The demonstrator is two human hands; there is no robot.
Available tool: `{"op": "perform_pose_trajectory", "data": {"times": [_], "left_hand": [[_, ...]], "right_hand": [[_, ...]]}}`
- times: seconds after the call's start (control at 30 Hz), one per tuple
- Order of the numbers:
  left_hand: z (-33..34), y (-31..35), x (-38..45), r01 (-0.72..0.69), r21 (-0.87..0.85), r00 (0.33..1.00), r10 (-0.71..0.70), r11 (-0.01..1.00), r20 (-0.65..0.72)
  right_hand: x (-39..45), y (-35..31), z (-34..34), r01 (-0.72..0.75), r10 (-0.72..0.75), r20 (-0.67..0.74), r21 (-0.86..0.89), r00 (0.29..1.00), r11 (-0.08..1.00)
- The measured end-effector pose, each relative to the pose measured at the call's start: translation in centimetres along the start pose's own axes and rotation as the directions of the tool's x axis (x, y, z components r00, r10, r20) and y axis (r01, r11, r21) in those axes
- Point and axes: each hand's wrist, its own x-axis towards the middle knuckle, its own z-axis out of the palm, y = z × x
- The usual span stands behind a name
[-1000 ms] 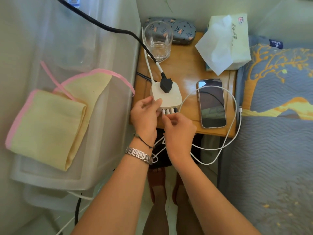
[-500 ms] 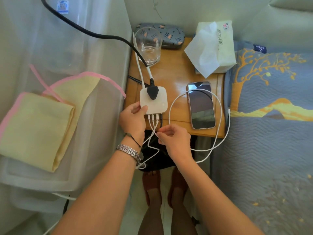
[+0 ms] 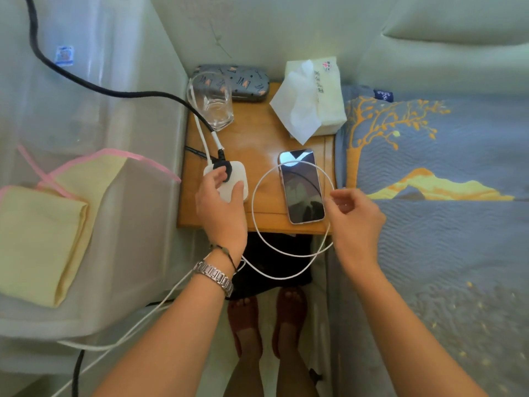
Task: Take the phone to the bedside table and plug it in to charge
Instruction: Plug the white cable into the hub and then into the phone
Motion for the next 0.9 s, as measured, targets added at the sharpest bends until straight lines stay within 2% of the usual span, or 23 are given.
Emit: {"op": "perform_pose_trajectory", "data": {"times": [0.1,0.23,0.33,0.63,0.9], "left_hand": [[1.0,1.2,0.1,-0.054,-0.007,0.998,0.055,0.998,0.041],[2.3,2.2,0.6,-0.105,-0.011,0.993,0.105,0.994,0.054],[3.0,2.5,0.8,-0.128,-0.014,0.99,0.129,0.992,0.063],[4.4,3.2,0.9,-0.133,-0.033,0.986,0.135,0.991,0.099],[5.1,3.4,0.5,-0.09,-0.058,0.988,0.097,0.994,0.124]], "right_hand": [[2.2,1.9,-1.2,-0.075,0.068,-0.069,-0.115,0.995,0.99],[4.0,3.6,-1.1,-0.098,0.084,-0.058,-0.311,0.995,0.945],[4.8,4.1,-0.7,-0.094,0.088,-0.033,-0.394,0.996,0.914],[5.9,4.3,-0.2,-0.137,0.153,0.0,-0.452,0.988,0.881],[6.7,4.7,-0.4,-0.187,0.227,0.054,-0.404,0.972,0.895]]}}
